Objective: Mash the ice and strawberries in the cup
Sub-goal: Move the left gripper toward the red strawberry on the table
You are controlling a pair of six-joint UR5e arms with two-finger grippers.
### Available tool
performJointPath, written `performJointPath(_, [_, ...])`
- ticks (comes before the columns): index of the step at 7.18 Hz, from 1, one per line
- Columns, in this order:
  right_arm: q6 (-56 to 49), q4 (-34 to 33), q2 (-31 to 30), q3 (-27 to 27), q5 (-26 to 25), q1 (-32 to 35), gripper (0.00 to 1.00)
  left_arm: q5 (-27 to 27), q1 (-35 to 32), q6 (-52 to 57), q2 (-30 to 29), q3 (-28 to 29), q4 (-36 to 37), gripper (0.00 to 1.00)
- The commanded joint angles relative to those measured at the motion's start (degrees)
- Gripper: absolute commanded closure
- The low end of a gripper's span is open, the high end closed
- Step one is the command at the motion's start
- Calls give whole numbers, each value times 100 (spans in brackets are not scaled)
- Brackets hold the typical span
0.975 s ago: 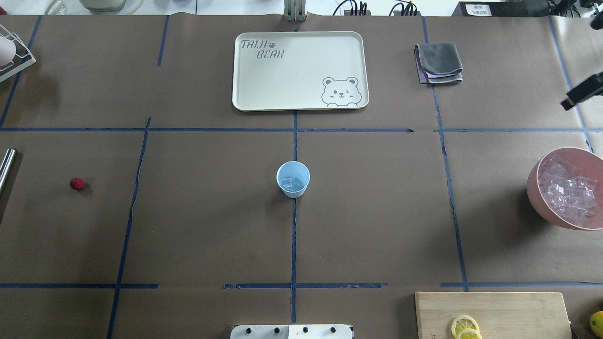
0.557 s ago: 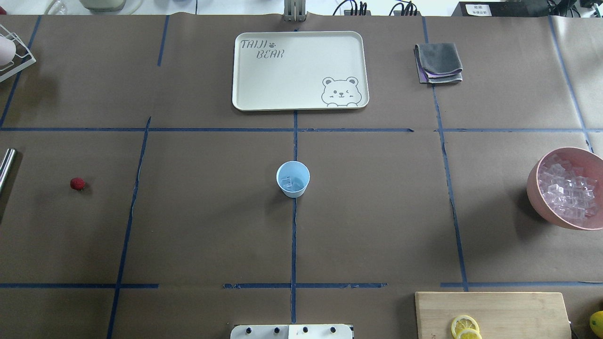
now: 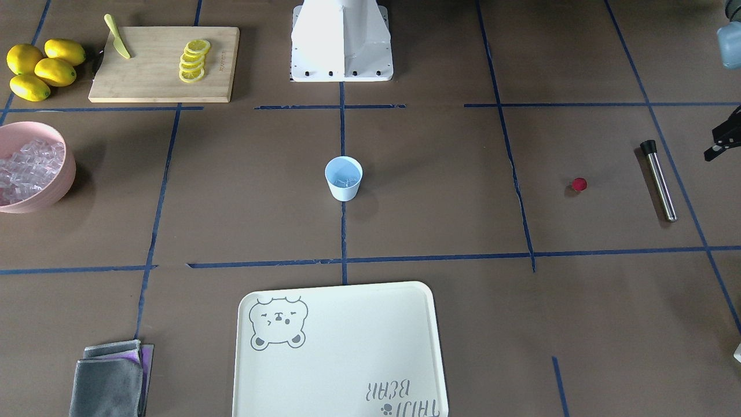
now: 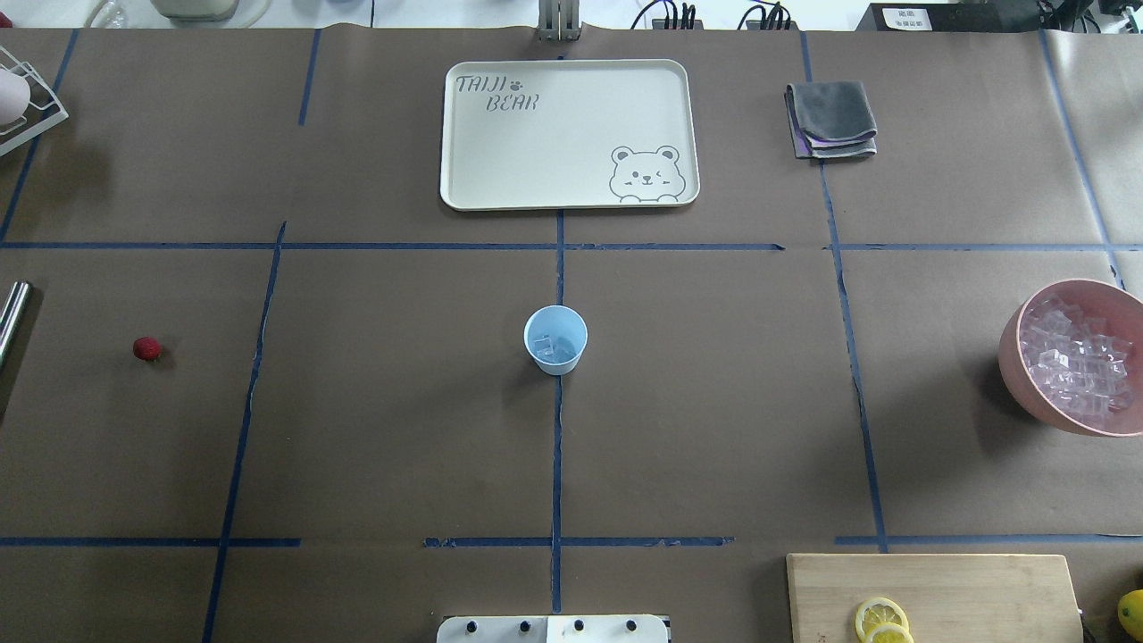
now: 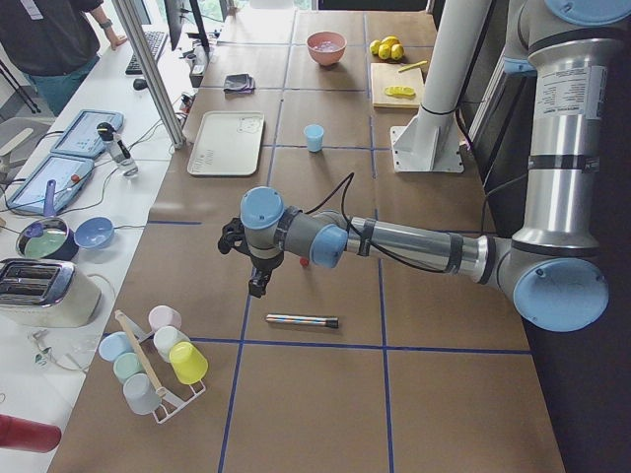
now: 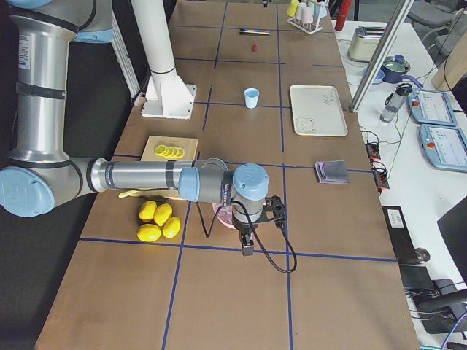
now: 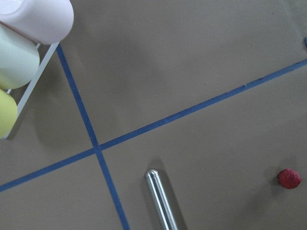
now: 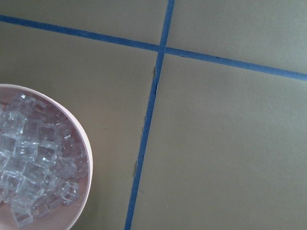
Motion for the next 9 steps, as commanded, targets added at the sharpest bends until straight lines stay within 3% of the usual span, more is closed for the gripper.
performJointPath(1, [32, 2, 11, 2, 15, 4, 0, 616, 938, -1728, 457, -207, -1002, 0])
performJointPath(3, [23, 2, 2, 11, 15, 4, 0, 1065, 1879, -2998, 495, -111, -1815, 0])
performJointPath(5, [23, 2, 2, -15, 15, 4, 0, 1567, 2619, -3640, 338, -119, -1878, 0])
performJointPath(9, [23, 2, 2, -16, 15, 4, 0, 1736, 3052, -4100, 39, -5, -1870, 0])
